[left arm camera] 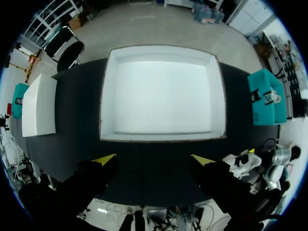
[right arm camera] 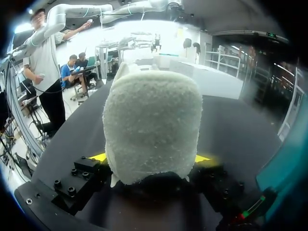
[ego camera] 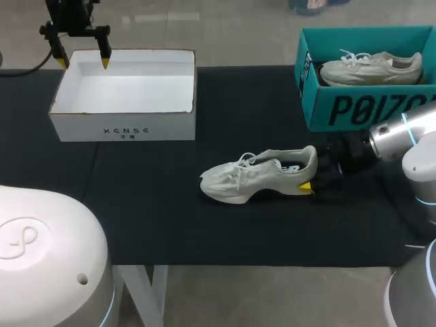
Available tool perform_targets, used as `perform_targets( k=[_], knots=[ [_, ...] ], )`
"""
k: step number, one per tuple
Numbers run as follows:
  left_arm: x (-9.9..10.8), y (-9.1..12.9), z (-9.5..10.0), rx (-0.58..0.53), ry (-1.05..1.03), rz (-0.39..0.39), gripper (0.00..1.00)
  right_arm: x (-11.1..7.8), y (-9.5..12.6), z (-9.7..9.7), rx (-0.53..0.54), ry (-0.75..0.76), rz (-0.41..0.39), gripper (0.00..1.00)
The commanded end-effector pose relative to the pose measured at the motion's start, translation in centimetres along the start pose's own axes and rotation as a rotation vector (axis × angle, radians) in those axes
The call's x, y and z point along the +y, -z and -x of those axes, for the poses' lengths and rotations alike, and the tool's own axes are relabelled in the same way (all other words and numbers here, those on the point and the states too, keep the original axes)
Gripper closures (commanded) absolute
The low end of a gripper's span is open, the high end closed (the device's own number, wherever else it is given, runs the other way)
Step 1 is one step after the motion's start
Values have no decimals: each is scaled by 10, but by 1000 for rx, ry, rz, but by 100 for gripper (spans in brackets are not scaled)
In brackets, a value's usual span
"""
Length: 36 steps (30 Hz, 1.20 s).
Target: Take the shoe out of the shoebox, open the shoe tongue, remove and reinsert the insole, then place the shoe into the shoebox
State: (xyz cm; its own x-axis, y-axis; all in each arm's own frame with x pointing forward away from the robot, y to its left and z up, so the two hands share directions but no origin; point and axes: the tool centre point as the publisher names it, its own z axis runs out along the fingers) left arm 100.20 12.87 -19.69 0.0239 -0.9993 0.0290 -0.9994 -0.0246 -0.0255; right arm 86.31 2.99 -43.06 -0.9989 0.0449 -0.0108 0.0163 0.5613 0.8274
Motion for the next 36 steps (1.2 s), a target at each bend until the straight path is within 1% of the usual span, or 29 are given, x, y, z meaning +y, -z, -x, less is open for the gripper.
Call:
perform_targets(
  k=[1, 2, 3, 5, 6, 7, 8, 9, 10, 11, 12, 13, 15, 16, 17, 19, 20, 21, 22, 25, 27, 29, 31, 32, 34, 36],
  knots=[
    [12, -3, -35, -16, 68, -23, 0, 0, -2, 1, -2, 0, -2, 100],
    [15, -4, -42, -12, 79, -41, 0, 0, -2, 1, -2, 0, -2, 100],
    [16, -6, -49, -47, 125, 0, 0, 0, -2, 1, -2, 0, -2, 100],
    [20, -9, -63, -28, 151, -8, 0, 0, -2, 1, -2, 0, -2, 100],
    [23, -11, -70, -41, 193, -2, 0, 0, -2, 1, -2, 0, -2, 100],
    [25, -11, -77, -36, 179, -17, 0, 0, -2, 1, -2, 0, -2, 100],
    [29, -11, -85, -32, 206, -32, 0, 0, -2, 1, -2, 0, -2, 100],
    [32, -11, -93, -55, 204, -31, 0, 0, -2, 1, -2, 0, -2, 100],
    [36, -10, -103, -44, 182, -63, 0, 0, -2, 1, -2, 0, -2, 100],
    [41, -11, -112, -29, 191, -65, 0, 0, -2, 1, -2, 0, -2, 100],
    [44, -11, -121, -41, 161, -63, 0, 0, -2, 1, -2, 0, -2, 100],
    [49, -12, -130, -17, 139, -74, 0, 0, -2, 1, -2, 0, -2, 100],
    [57, -15, -152, -12, 111, -72, 0, 0, -2, 1, -2, 0, -2, 100],
    [60, -16, -162, -18, 83, -53, 0, 0, -2, 1, -2, 0, -2, 100],
    [63, -17, -172, -17, 92, -63, 0, 0, -2, 1, -2, 0, -2, 100],
    [68, -19, -188, -29, 56, -58, 0, 0, -2, 1, -2, 0, -2, 100],
    [72, -19, -195, -5, 66, -67, 0, 0, -2, 1, -2, 0, -2, 100],
    [74, -20, -203, -31, 40, -68, 0, 0, -2, 1, -2, 0, -2, 100],
    [77, -20, -211, -26, 51, -84, 0, 0, -2, 1, -2, 0, -2, 100],
    [84, -22, -232, 1, 17, -94, 0, 0, -2, 1, -2, 0, -2, 100],
    [89, -23, -242, 54, 15, -108, 0, 0, -2, 1, -2, 0, -2, 100],
    [94, -26, -255, 60, -1, -118, 0, 0, -2, 1, -2, 0, -2, 100],
    [95, -29, -266, 73, -25, -106, 0, 0, -2, 1, -2, 0, -2, 100],
    [96, -32, -273, 97, -39, -98, 0, 0, -2, 1, -2, 0, -2, 100],
    [97, -39, -289, 80, -80, -87, 0, 0, -2, 1, -2, 0, -2, 100],
    [98, -45, -304, 90, -113, -70, 0, 0, -2, 1, -2, 0, -2, 100]
  ],
)
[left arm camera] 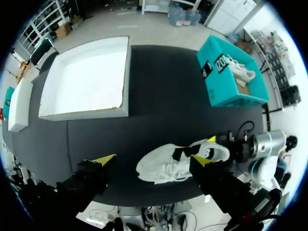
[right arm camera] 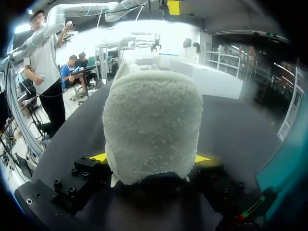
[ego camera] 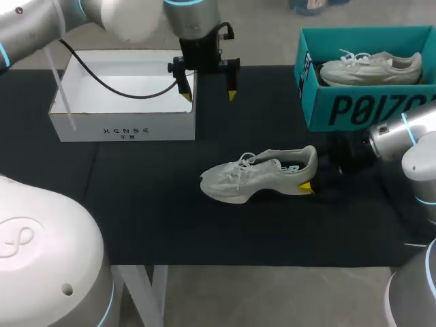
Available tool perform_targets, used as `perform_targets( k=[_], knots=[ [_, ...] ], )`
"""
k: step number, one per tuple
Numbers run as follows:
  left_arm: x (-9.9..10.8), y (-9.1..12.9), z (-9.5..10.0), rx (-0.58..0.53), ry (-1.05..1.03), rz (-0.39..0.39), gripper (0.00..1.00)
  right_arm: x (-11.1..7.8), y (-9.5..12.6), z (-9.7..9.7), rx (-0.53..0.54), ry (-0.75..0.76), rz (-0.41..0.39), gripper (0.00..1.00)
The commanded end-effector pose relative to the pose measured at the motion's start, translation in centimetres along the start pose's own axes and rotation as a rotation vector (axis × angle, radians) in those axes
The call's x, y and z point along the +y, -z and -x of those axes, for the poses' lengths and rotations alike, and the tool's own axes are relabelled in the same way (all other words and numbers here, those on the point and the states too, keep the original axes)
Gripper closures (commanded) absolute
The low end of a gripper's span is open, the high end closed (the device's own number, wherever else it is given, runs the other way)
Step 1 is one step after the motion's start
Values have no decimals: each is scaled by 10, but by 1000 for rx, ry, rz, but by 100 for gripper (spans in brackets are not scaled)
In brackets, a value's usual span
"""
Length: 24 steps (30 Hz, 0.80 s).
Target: Take the shoe out of the shoebox, open the shoe tongue, remove and reinsert the insole, then place the shoe into the shoebox
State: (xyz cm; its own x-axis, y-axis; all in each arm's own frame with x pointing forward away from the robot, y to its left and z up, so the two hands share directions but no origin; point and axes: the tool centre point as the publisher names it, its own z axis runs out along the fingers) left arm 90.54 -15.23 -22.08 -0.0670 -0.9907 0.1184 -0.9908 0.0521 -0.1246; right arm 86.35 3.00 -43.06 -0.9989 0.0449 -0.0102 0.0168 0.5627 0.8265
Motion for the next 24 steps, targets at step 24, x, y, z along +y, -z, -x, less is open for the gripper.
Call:
perform_targets(
  k=[24],
  knots=[
    [-11, -61, -77, 53, -157, 144, 0, 0, -2, 1, -2, 0, 0, 100]
  ],
)
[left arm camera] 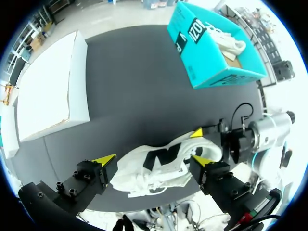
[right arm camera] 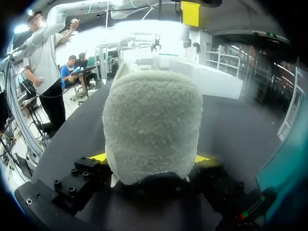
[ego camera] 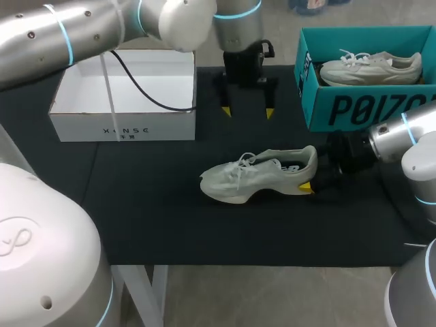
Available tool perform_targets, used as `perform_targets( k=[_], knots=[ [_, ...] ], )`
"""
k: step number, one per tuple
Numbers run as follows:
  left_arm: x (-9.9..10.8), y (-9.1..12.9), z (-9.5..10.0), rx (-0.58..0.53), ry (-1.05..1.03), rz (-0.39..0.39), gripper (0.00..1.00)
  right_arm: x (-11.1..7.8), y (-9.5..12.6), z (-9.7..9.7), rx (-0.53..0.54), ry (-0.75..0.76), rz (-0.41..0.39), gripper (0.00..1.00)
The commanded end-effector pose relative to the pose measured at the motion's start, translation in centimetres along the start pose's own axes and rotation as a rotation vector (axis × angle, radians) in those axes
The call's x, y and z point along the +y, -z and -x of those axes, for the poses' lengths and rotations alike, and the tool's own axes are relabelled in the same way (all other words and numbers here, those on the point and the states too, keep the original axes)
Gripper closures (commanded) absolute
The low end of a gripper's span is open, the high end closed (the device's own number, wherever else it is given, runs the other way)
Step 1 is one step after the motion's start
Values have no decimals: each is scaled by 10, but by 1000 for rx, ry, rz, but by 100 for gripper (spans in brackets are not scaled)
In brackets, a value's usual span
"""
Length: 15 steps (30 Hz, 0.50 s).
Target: Take the shoe out of the shoebox, open the shoe tongue, remove and reinsert the insole, then place the shoe into the shoebox
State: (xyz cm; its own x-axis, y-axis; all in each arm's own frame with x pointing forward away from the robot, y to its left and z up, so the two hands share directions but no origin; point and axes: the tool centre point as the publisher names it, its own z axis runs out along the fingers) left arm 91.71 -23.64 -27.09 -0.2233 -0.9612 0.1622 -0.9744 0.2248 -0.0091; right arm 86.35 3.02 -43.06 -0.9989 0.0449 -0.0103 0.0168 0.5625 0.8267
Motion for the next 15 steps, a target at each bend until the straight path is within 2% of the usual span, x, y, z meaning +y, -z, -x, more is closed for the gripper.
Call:
perform_targets(
  k=[1, 5, 8, 11, 15],
  knots=[
    [-2, 1, 0, -1, -1, 5, 0, 0, -1, 1, -2, 0, -1, 100],
    [-2, 1, 0, -1, -1, 5, 0, 0, -1, 1, -2, 0, -1, 100],
    [8, -3, -22, -135, 19, -22, 0, 0, -1, 1, -2, 0, -1, 100],
    [19, -2, -36, -166, 54, -46, 0, 0, -1, 1, -2, 0, -1, 100],
    [31, -6, -48, -159, 93, -38, 0, 0, -1, 1, -2, 0, -1, 100]
  ],
)
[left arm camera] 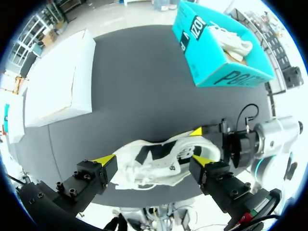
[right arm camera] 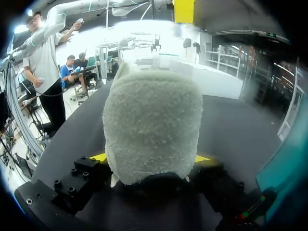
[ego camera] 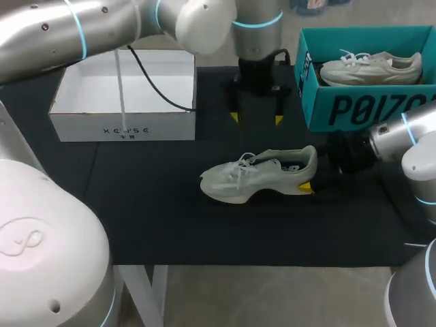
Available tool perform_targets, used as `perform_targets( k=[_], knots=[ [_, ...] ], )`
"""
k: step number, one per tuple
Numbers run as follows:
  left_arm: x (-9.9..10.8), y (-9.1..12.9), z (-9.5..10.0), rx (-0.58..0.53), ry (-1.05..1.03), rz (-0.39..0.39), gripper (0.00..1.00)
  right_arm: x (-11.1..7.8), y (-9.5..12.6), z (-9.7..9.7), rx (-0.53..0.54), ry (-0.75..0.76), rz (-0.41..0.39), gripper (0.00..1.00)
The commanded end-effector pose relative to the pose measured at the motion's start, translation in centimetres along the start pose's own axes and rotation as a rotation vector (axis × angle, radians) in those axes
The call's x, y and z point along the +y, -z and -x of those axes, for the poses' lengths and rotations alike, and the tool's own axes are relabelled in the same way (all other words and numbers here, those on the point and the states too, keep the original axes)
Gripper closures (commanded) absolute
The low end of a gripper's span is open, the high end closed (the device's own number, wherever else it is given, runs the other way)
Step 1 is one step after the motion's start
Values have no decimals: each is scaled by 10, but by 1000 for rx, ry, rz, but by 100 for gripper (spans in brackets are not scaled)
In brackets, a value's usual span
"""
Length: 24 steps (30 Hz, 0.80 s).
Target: Take the shoe out of the shoebox, open the shoe tongue, remove and reinsert the insole, then place the shoe into the shoebox
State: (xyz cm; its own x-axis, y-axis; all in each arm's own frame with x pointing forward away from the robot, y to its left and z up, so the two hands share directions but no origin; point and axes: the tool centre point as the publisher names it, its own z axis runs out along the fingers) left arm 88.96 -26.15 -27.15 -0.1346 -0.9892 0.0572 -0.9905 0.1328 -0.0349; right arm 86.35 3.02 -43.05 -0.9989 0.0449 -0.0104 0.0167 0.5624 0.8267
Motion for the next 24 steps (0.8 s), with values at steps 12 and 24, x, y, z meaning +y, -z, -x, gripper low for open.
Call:
perform_targets(
  k=[12, 24],
  knots=[
    [36, -32, -24, -68, -3, 94, 0, 0, -1, 1, -2, 0, -1, 100],
    [50, -79, -39, -184, -39, 175, 0, 0, -1, 1, -2, 0, -1, 100]
  ],
)
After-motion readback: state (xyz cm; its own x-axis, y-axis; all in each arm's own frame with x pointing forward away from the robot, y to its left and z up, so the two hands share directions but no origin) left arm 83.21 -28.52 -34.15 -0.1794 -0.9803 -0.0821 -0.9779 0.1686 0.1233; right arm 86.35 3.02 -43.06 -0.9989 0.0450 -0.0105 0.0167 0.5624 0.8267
